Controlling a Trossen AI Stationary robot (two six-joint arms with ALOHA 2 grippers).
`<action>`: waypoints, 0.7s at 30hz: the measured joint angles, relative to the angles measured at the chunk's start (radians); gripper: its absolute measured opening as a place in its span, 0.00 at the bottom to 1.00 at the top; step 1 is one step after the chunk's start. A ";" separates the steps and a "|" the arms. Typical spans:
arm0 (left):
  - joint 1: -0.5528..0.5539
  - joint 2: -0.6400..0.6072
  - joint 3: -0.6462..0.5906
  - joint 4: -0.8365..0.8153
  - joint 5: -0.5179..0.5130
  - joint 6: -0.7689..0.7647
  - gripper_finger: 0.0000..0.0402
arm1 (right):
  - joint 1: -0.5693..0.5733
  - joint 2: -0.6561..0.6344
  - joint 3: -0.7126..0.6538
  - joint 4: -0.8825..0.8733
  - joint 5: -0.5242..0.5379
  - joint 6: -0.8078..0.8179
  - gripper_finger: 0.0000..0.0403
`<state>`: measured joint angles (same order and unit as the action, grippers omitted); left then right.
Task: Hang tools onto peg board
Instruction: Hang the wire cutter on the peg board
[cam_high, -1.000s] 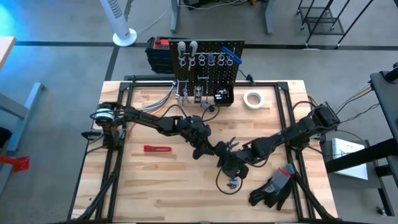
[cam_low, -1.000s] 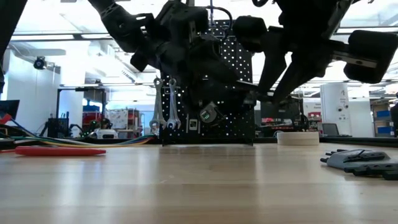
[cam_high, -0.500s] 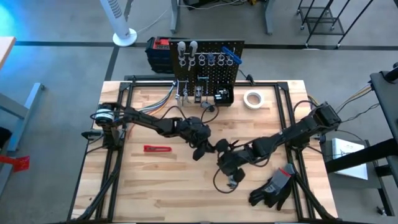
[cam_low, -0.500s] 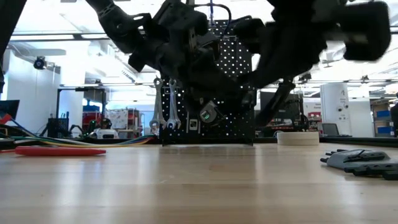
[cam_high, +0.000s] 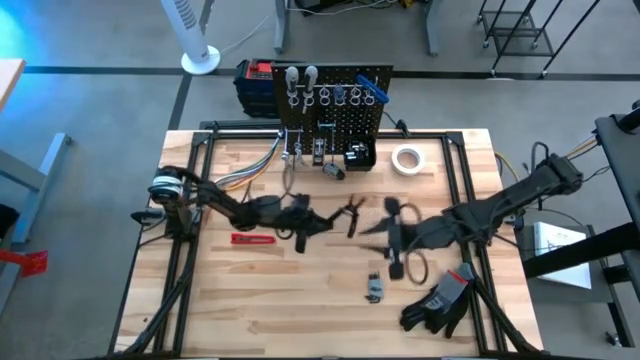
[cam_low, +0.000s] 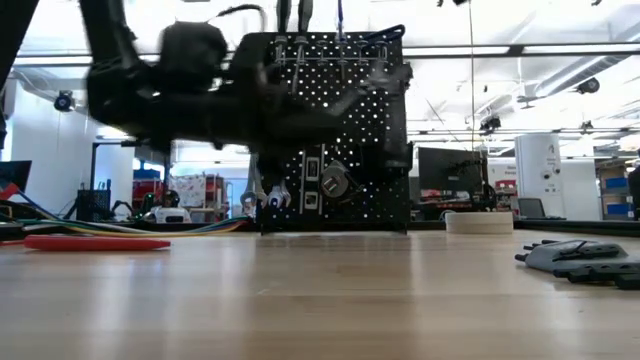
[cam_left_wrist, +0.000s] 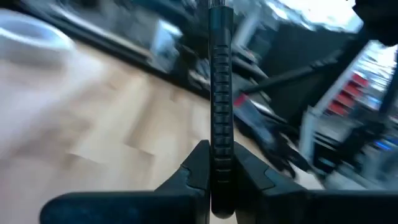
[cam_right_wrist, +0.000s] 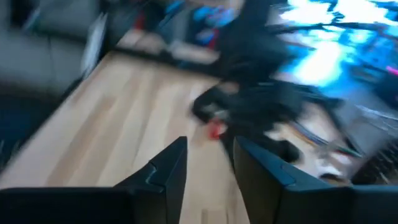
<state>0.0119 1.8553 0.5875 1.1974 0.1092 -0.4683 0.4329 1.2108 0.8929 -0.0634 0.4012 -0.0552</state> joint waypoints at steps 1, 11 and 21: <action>-0.011 0.000 -0.031 0.051 -0.049 0.017 0.05 | 0.000 -0.025 -0.036 0.048 0.061 0.065 0.31; -0.112 0.001 -0.075 0.225 -0.242 0.196 0.05 | -0.053 -0.102 -0.427 0.561 0.196 0.351 0.39; -0.129 0.002 0.017 0.201 -0.242 0.266 0.05 | -0.063 0.025 -0.471 0.783 0.160 0.317 0.46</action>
<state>-0.1173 1.8576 0.6041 1.3985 -0.1326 -0.2022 0.3703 1.2357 0.4218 0.7191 0.5616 0.2616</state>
